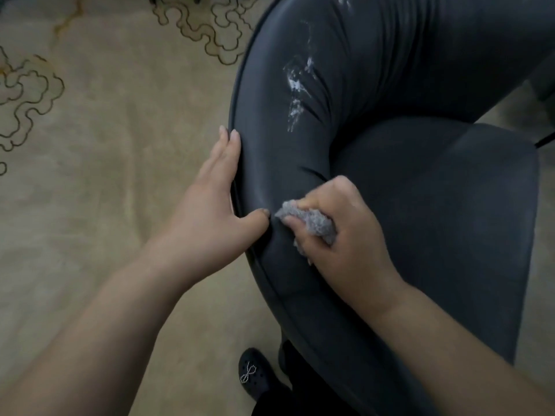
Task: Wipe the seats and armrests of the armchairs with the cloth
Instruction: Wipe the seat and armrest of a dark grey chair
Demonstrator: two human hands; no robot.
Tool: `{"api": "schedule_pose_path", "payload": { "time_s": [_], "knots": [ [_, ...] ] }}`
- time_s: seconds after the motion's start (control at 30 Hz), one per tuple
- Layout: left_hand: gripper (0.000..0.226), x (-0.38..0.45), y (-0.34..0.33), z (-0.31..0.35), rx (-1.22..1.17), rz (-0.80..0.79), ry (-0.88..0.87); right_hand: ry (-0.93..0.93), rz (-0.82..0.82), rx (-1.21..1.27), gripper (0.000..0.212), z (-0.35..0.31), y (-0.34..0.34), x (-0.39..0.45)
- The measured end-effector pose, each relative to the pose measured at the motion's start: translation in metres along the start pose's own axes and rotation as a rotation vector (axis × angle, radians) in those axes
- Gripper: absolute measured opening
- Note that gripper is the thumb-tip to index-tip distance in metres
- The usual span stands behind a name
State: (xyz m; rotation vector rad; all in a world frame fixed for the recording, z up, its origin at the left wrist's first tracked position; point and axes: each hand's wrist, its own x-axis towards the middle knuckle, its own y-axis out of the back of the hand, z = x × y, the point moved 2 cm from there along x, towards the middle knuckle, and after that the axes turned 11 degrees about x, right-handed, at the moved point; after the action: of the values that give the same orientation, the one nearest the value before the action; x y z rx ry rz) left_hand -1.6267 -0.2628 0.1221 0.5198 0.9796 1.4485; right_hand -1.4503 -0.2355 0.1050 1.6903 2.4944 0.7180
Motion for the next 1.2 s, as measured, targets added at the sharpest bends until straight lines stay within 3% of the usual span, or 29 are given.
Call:
{"api": "schedule_pose_path", "payload": {
  "time_s": [0.1, 0.23, 0.47, 0.57, 0.63, 0.77, 0.93, 1.0, 1.07, 1.13, 1.2],
  "knots": [
    [0.098, 0.002, -0.001, -0.001, 0.011, 0.004, 0.000, 0.038, -0.036, -0.016, 0.021, 0.004, -0.003, 0.027],
    [0.097, 0.001, -0.002, -0.001, 0.021, 0.021, -0.009, 0.030, 0.076, -0.001, 0.022, 0.010, -0.014, 0.098],
    [0.094, 0.009, 0.004, 0.005, -0.015, 0.048, 0.017, -0.094, 0.120, 0.096, 0.014, 0.026, 0.011, 0.019],
    [0.096, 0.022, 0.010, 0.008, 0.031, 0.041, 0.032, -0.227, 0.228, 0.171, 0.013, 0.027, 0.017, 0.047],
    [0.096, 0.028, 0.013, 0.009, 0.063, 0.050, 0.034, -0.193, 0.293, 0.232, 0.020, 0.018, 0.012, 0.081],
    [0.093, 0.034, 0.014, 0.010, 0.075, 0.078, 0.038, -0.017, 0.087, 0.143, 0.025, 0.020, -0.004, 0.110],
    [0.089, 0.039, 0.009, 0.011, 0.027, 0.115, 0.040, -0.349, 0.253, 0.157, 0.005, 0.061, 0.019, 0.067],
    [0.088, 0.046, 0.010, 0.011, 0.014, 0.133, 0.026, -0.299, 0.349, 0.169, 0.004, 0.056, 0.017, 0.080],
    [0.089, 0.059, 0.014, 0.013, 0.028, 0.142, 0.007, -0.130, 0.402, 0.194, 0.010, 0.039, 0.008, 0.111],
    [0.091, 0.076, 0.019, 0.013, 0.046, 0.150, -0.007, -0.004, 0.301, 0.217, 0.016, 0.029, -0.007, 0.133],
    [0.094, 0.091, 0.023, 0.013, 0.081, 0.125, -0.024, -0.020, 0.233, 0.203, 0.020, 0.034, -0.013, 0.133]
  ]
}}
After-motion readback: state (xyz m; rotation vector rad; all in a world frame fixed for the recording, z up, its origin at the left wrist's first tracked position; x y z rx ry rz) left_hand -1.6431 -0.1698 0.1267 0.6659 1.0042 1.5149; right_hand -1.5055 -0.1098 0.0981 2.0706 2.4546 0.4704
